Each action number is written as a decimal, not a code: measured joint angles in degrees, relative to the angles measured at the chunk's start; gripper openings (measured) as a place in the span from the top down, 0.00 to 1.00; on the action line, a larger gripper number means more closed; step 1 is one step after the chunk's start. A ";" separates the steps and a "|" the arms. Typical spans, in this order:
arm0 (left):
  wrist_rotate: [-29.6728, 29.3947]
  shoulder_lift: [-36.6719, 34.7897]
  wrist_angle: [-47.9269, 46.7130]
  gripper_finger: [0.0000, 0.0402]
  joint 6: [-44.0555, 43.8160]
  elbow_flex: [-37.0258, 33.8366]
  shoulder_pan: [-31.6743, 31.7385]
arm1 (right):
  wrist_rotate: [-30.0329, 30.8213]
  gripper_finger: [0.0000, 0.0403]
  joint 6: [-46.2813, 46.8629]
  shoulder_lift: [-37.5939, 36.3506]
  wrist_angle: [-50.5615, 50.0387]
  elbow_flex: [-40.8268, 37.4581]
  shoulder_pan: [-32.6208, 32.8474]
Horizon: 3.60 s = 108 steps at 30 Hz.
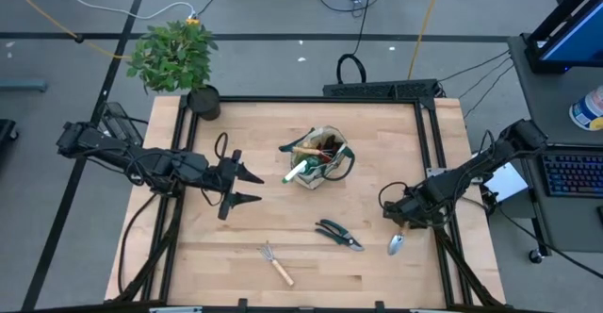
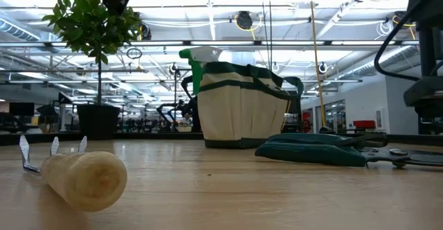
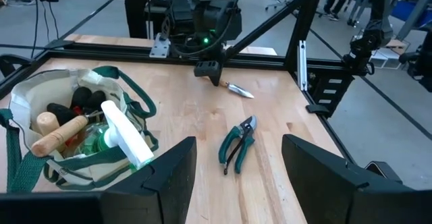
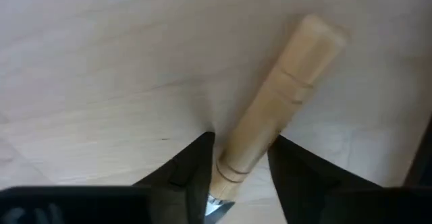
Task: Pick & Place Garden tools in Gardening bag
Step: Put the light brown trowel in the light brown gardening bag
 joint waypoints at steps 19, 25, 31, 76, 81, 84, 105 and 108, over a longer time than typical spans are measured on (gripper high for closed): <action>2.56 0.00 -0.27 0.44 -1.65 0.00 0.00 | 28.08 0.86 -10.79 -4.86 22.73 0.94 0.02; 6.81 0.00 -1.67 0.44 -1.30 0.00 -0.04 | 46.97 0.86 -28.41 -6.77 45.12 1.02 -0.19; 7.34 0.01 -1.63 0.44 -0.47 0.00 0.00 | 53.61 0.86 -54.82 -6.81 67.17 1.09 -3.80; 6.49 0.00 -1.53 0.44 -6.77 0.00 2.73 | 44.02 0.86 -123.97 11.17 60.90 21.47 -34.07; 5.07 0.00 -1.31 0.44 -6.75 0.00 2.73 | 47.01 0.85 -121.81 15.72 59.51 23.34 -34.05; 4.76 0.00 -1.25 0.44 -6.77 0.00 2.73 | 47.09 0.84 -121.18 17.32 59.34 23.51 -34.07; 4.23 0.00 -1.14 0.44 -6.77 0.00 2.75 | 48.23 0.81 -121.02 22.57 60.54 23.54 -34.80; 4.26 0.02 -1.11 0.44 -7.42 0.00 2.73 | 48.02 0.80 -121.11 23.34 60.30 23.43 -34.76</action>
